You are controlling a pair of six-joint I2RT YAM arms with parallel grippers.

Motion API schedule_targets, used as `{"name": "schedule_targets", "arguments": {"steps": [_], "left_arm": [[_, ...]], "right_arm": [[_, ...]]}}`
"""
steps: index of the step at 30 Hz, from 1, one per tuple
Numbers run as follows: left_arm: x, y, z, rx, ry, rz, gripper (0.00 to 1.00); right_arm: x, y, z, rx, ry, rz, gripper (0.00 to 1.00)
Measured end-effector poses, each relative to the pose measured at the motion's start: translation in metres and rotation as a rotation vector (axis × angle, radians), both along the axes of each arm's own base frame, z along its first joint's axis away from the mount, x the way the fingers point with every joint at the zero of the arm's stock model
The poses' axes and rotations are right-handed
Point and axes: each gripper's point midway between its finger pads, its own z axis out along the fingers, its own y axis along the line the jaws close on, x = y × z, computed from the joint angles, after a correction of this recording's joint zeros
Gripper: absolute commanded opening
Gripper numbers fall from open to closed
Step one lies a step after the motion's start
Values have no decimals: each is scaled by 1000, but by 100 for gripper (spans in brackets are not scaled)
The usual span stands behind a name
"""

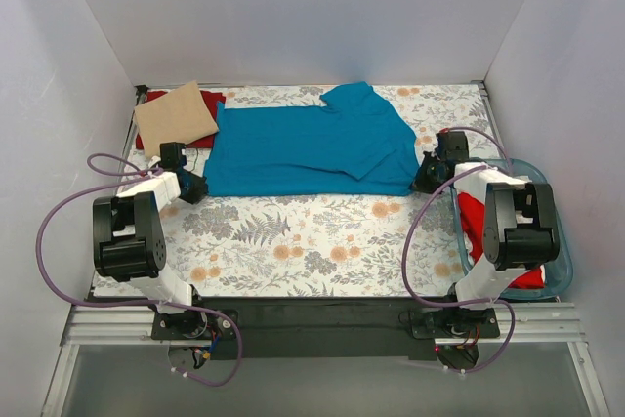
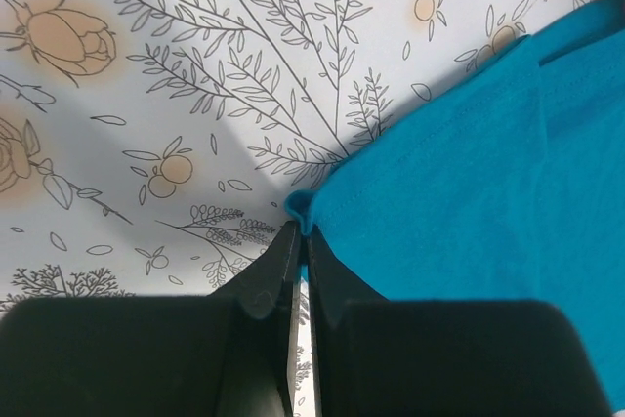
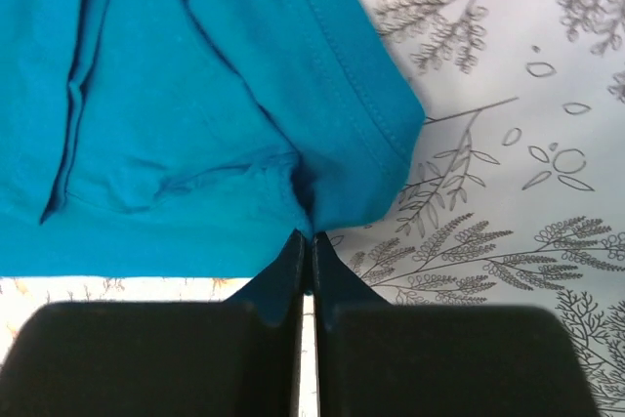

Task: Fold and stack the t-shirts
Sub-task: Fold the tshirt

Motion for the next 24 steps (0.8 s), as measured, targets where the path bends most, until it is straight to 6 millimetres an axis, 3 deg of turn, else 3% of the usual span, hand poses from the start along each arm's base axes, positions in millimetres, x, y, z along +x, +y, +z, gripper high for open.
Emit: {"name": "schedule_targets", "arguments": {"steps": [4,9,13,20,24], "left_arm": [[-4,4,0,24,22,1,0],[-18,14,5,86,69,11,0],[-36,22,20,136,71,29,0],[-78,27,41,186,44,63,0],[-105,26,39,185,64,84,0]], "right_arm": [[1,5,11,-10,-7,33,1],[-16,6,39,-16,-49,63,1],[-43,5,56,-12,-85,73,1],[-119,5,41,18,-7,71,1],[-146,4,50,37,-27,50,1]]}}
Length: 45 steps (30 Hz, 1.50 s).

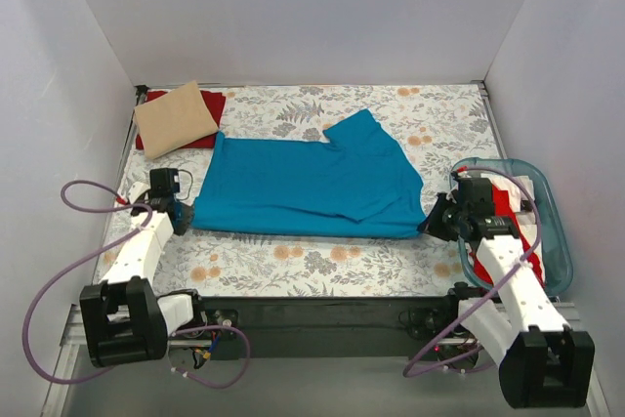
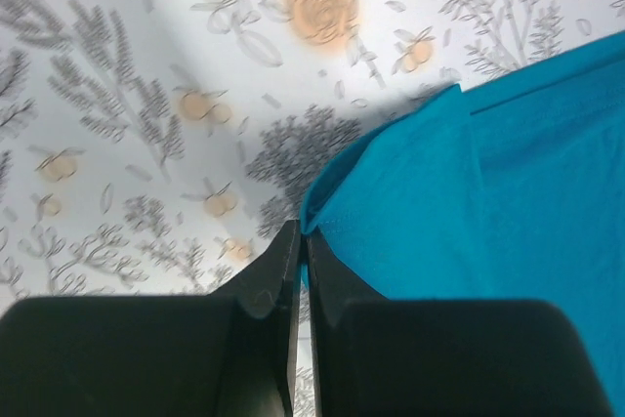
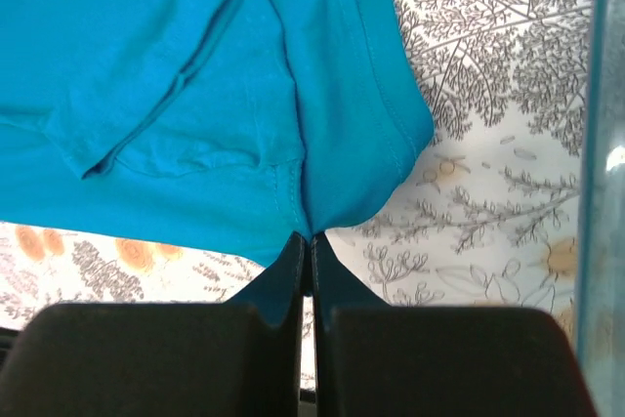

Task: Fold and stack the t-shirts
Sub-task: Fold the tshirt

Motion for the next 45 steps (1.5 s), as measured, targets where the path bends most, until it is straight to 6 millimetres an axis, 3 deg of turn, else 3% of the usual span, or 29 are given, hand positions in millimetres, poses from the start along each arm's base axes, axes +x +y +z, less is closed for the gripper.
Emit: {"name": "schedule_targets", "arguments": {"steps": [3,4,5,6,8,13,20,26,29,33,39,45], "left_arm": [[-17,-2,3,-3,-3,25,0],[-20,-3,6,-6,-11,35,3],[-21,-4,11,-9,-26,45,22],[-23,-5,14,-11,-36,49,32],[-26,-5,17,-19,-39,68,50],[-21,-6,30,-22,-50,62,52],[17,-32,62,-54,-189,-149,46],[32,-113,76,-119,-281,-488,43],[33,-159,67,-153,-266,-652,44],[19,-232,44,-188,-188,-897,44],[-8,-347,22,-218,-127,-1227,45],[-31,-420,-3,-227,-85,-1412,44]], "right_arm": [[-10,2,12,28,-42,-9,1],[-14,3,14,36,-51,-9,11],[-18,4,15,46,-52,-13,18],[-23,5,14,53,-49,-14,28],[-31,6,12,61,-30,-12,36],[-38,7,10,56,-1,17,37],[-16,22,24,-44,-41,133,37],[-10,54,-2,-154,-9,261,39],[2,59,-12,-172,-10,263,40],[18,62,-20,-207,-6,251,45],[56,54,-21,-239,-13,171,45],[85,40,-12,-220,-29,92,45]]}}
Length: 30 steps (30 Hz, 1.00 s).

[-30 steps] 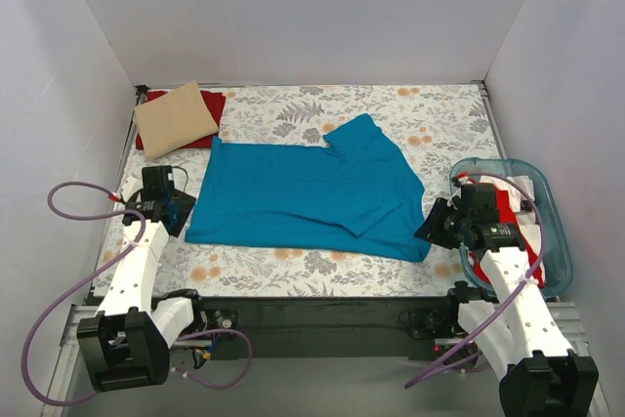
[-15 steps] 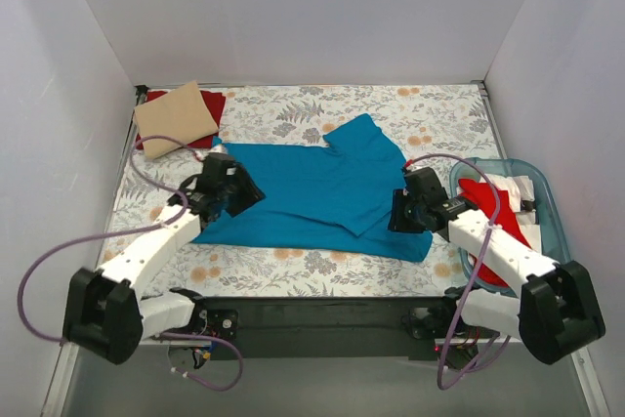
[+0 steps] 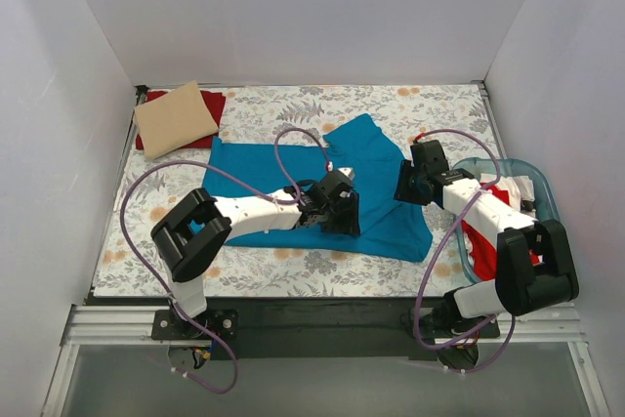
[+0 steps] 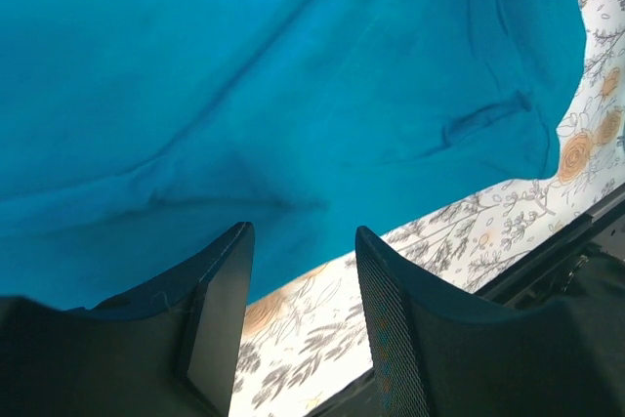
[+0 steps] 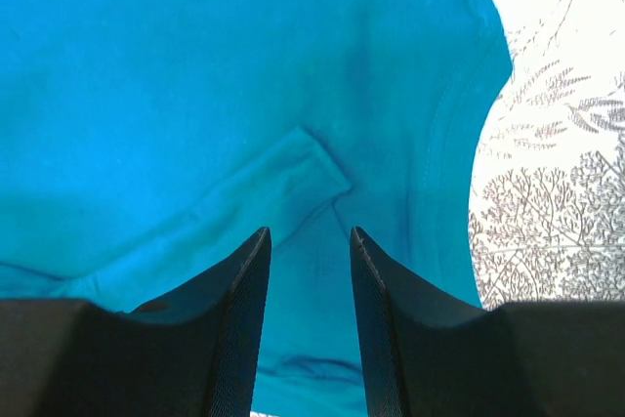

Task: Fold and stack the t-shirts
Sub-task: Fold the tshirt

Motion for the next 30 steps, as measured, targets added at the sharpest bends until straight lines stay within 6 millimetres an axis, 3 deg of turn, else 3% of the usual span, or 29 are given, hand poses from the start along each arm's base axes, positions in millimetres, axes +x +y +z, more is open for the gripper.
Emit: {"name": "schedule_targets", "arguments": {"steps": [6,8,22,30], "left_arm": [[1,-34,-5,-19,-4,-58,43],[-7,-38,-15,-3,15,-70,36],[1,-34,-8,96,-61,-39,33],[1,-35,-26,167,-44,-44,33]], "right_arm": [[8,1,2,29,-5,-3,45],[9,1,2,38,-6,-3,45],[10,6,5,67,-14,11,44],[10,7,8,79,-26,16,43]]}}
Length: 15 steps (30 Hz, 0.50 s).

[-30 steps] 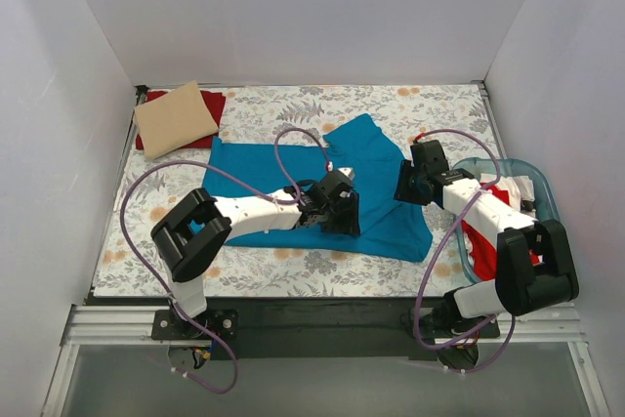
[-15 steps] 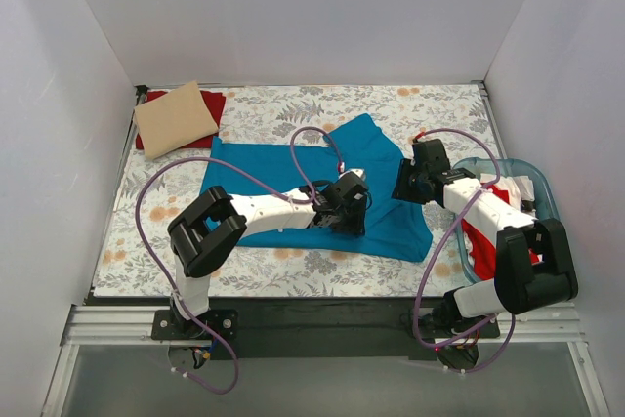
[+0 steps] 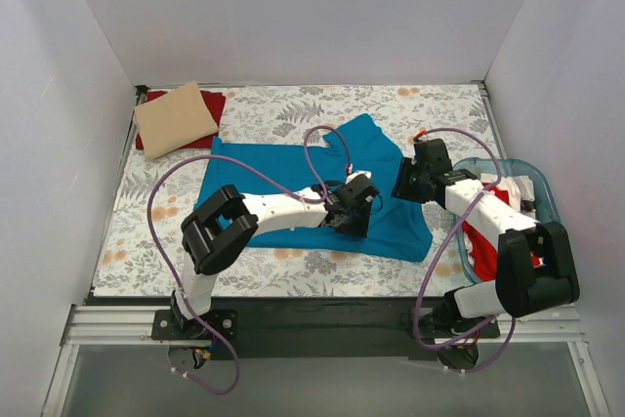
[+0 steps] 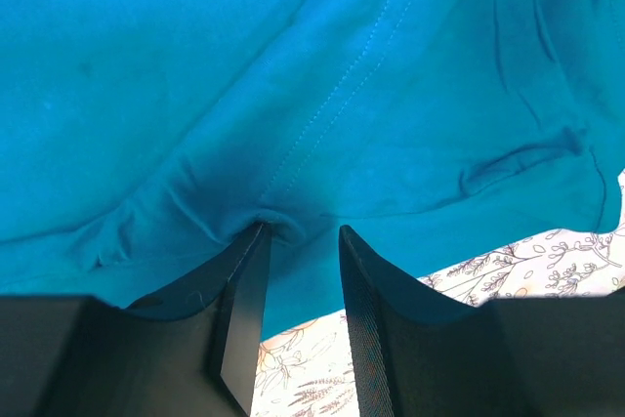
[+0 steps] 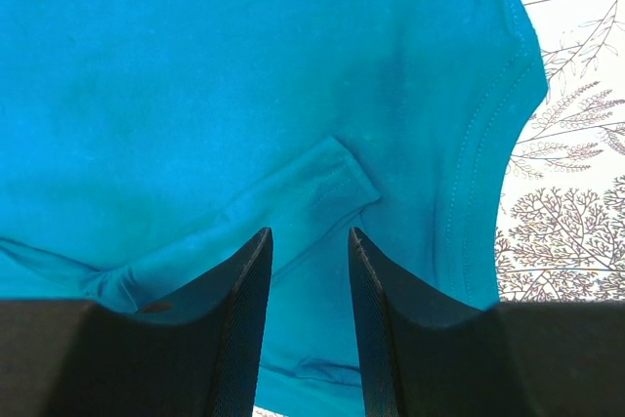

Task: Fold and stack the t-shirts
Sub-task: Fold the tshirt

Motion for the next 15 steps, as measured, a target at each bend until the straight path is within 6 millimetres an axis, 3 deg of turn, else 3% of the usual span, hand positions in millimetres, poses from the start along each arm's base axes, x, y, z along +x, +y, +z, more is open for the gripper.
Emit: {"name": "schedule_targets", "arguments": {"steps": [5,15], "left_arm": [[2,1,3,22,-13,9,29],[3,10,-2,75,-16,33,10]], "right_arm": [[1,-2,4,4,-12,-6,43],[-2,-4,2,8,-10,-7,41]]}}
